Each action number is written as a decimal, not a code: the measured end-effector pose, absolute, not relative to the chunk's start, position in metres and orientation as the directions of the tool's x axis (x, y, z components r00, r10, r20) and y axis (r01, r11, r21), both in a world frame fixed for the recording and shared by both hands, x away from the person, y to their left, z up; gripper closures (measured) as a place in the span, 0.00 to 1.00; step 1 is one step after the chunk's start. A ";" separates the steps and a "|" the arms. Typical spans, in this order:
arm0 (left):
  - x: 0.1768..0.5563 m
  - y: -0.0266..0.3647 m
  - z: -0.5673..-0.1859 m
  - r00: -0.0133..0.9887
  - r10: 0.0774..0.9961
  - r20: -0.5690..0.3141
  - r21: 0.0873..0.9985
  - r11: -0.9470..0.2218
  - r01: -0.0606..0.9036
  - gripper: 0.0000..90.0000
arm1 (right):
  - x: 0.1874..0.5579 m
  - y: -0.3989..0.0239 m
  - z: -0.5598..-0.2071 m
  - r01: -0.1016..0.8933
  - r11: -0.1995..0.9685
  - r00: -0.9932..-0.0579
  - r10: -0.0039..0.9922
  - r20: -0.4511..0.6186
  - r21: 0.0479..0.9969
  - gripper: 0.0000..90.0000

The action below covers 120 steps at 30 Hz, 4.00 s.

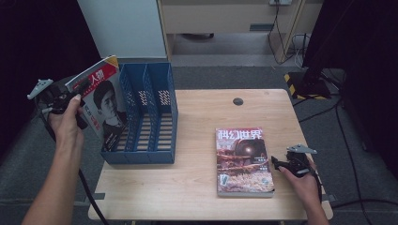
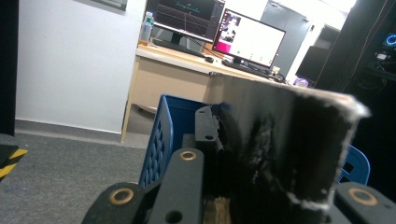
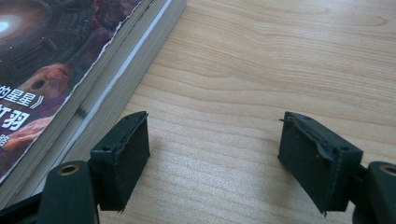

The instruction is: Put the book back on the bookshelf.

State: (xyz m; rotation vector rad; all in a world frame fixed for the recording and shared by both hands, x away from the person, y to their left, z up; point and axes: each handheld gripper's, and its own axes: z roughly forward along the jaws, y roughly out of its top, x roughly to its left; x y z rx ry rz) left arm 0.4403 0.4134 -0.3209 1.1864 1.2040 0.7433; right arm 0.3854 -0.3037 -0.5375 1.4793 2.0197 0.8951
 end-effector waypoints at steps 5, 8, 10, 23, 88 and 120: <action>0.439 0.412 -0.327 0.255 0.919 -0.301 0.951 0.269 0.152 0.93 | 0.385 -0.304 -0.537 0.641 0.202 -0.302 0.953 0.001 0.740 0.27; 0.439 0.412 -0.332 0.255 0.919 -0.300 0.951 0.266 0.157 0.93 | 0.385 -0.304 -0.537 0.641 0.201 -0.301 0.953 0.002 0.741 0.27; 0.440 0.411 -0.335 0.257 0.920 -0.297 0.951 0.261 0.163 0.93 | 0.385 -0.304 -0.537 0.641 0.202 -0.302 0.953 0.001 0.741 0.27; 0.441 0.410 -0.348 0.257 0.917 -0.304 0.948 0.265 0.174 0.93 | 0.385 -0.304 -0.537 0.641 0.202 -0.302 0.953 0.002 0.741 0.27; 0.432 0.403 -0.348 0.213 0.963 -0.163 0.935 0.081 0.347 0.93 | 0.385 -0.303 -0.537 0.642 0.202 -0.306 0.952 0.005 0.739 0.27; 0.432 0.408 -0.334 0.216 0.943 -0.255 0.952 0.205 0.229 0.95 | 0.385 -0.303 -0.537 0.642 0.202 -0.306 0.952 0.005 0.739 0.27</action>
